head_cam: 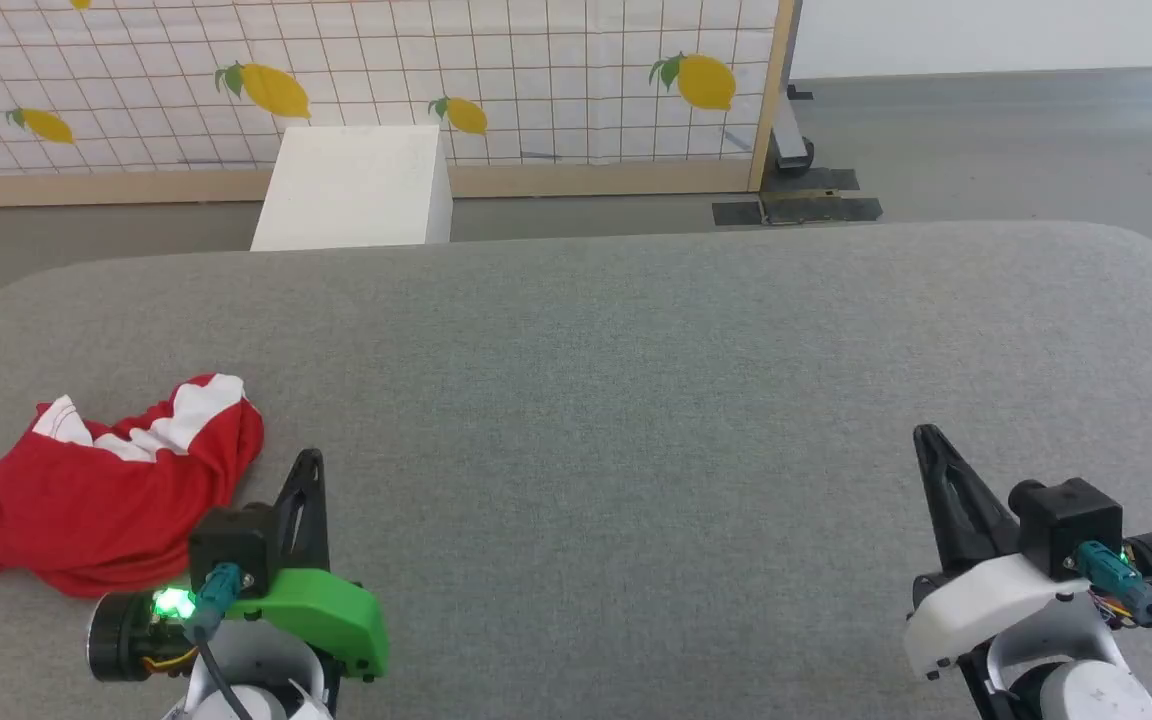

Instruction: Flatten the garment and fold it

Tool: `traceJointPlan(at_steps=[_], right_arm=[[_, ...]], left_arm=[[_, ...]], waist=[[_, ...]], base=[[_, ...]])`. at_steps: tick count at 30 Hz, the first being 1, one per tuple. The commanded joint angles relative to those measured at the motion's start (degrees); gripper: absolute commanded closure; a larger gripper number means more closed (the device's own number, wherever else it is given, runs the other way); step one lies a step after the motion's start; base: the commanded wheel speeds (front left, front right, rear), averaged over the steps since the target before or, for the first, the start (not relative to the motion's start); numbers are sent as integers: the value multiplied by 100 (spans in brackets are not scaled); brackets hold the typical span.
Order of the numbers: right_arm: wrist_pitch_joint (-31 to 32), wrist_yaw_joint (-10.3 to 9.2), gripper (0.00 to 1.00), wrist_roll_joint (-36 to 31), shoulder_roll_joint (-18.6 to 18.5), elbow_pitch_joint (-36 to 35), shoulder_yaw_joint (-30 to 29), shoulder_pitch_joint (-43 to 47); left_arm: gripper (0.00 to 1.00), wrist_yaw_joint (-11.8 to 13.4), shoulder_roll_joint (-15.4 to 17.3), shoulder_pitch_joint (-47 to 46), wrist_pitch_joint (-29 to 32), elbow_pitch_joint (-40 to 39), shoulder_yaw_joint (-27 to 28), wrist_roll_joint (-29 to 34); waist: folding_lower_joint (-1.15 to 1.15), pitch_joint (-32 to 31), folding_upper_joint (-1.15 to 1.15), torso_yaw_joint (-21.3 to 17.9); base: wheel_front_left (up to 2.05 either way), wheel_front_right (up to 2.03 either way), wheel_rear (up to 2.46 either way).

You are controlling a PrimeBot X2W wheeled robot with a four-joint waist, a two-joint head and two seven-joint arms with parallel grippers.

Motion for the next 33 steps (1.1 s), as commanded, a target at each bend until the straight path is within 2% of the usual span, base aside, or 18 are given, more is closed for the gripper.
traceJointPlan(at_steps=[1, 19, 33], right_arm=[[0, 0, 0, 3, 0, 2, 0, 0], [-210, -1, 0, 286, 0, 178, -4, 53], [-388, -2, 0, 513, 0, 347, 0, 87]], left_arm=[[0, 0, 1, -1, 0, 1, -3, -2], [0, 23, -3, 25, -209, 140, -81, -141], [0, 44, -7, 60, -386, 219, -76, -239]], waist=[[0, 0, 0, 0], [0, 4, 0, 46], [0, 6, 0, 329]], base=[[0, 0, 0], [0, 0, 0], [0, 0, 0]])
